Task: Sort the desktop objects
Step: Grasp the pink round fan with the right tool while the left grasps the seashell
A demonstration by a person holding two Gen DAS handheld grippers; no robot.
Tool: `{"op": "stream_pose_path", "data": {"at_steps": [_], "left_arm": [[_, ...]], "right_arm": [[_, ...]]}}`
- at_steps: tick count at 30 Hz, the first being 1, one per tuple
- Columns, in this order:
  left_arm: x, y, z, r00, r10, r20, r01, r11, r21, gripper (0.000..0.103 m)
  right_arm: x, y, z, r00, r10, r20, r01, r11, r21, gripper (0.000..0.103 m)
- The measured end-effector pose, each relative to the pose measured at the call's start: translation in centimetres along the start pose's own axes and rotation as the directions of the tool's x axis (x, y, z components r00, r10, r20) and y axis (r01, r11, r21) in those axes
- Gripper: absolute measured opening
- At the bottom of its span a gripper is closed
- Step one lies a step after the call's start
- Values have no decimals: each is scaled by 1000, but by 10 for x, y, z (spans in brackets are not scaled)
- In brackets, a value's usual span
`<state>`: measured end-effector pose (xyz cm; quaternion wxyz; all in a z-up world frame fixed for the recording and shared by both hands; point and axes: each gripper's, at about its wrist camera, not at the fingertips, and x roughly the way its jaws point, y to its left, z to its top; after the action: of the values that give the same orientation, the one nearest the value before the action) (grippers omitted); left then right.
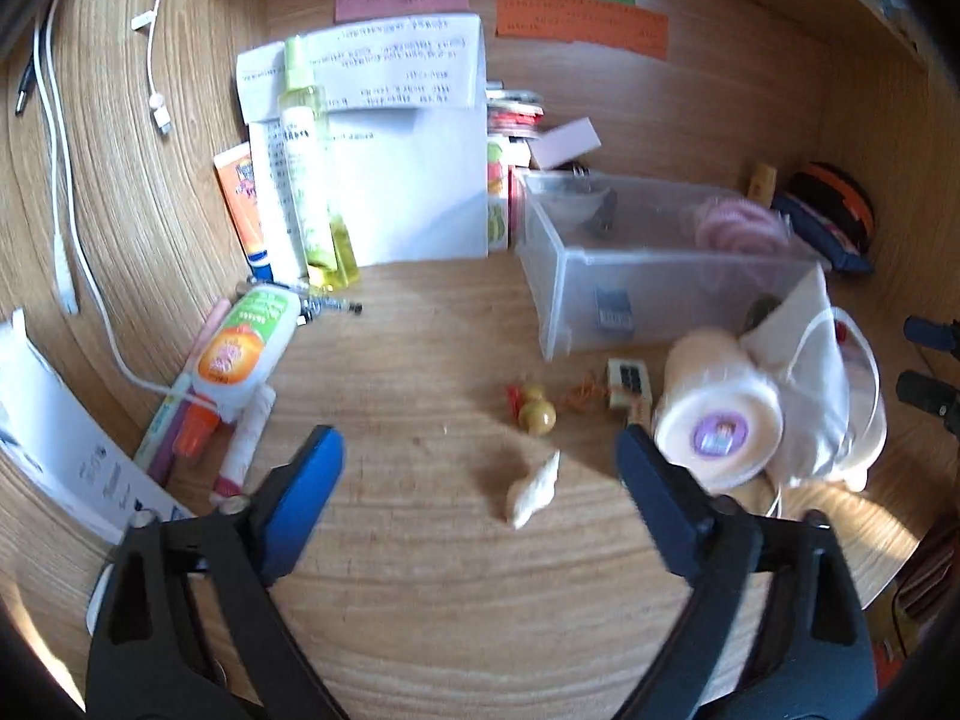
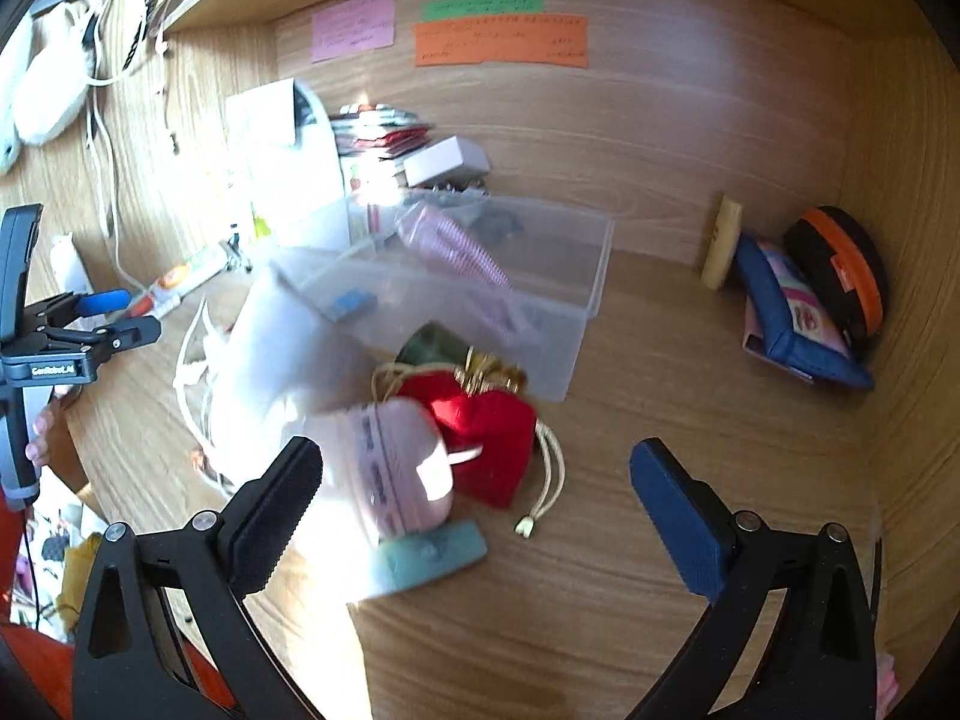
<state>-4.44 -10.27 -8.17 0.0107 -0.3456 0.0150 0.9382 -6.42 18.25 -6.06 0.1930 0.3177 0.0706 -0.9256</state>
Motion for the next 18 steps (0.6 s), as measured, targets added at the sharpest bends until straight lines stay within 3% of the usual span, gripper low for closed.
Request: {"op": "stream_pose_path", "data": {"at_steps": [6, 11, 18], "left_arm": [[8, -1, -10, 999, -25, -46, 25, 1000, 8, 73], [14, -5, -14, 997, -40, -68, 41, 999, 11, 64], [25, -5, -17, 993, -58, -102, 58, 998, 1, 58]], "right_arm": [[-6, 0, -10, 1000, -5, 22, 5, 1000, -12, 97], [5, -5, -11, 999, 21, -27, -21, 1000, -2, 70], [13, -1, -14, 996, 61, -62, -62, 998, -25, 66]]}}
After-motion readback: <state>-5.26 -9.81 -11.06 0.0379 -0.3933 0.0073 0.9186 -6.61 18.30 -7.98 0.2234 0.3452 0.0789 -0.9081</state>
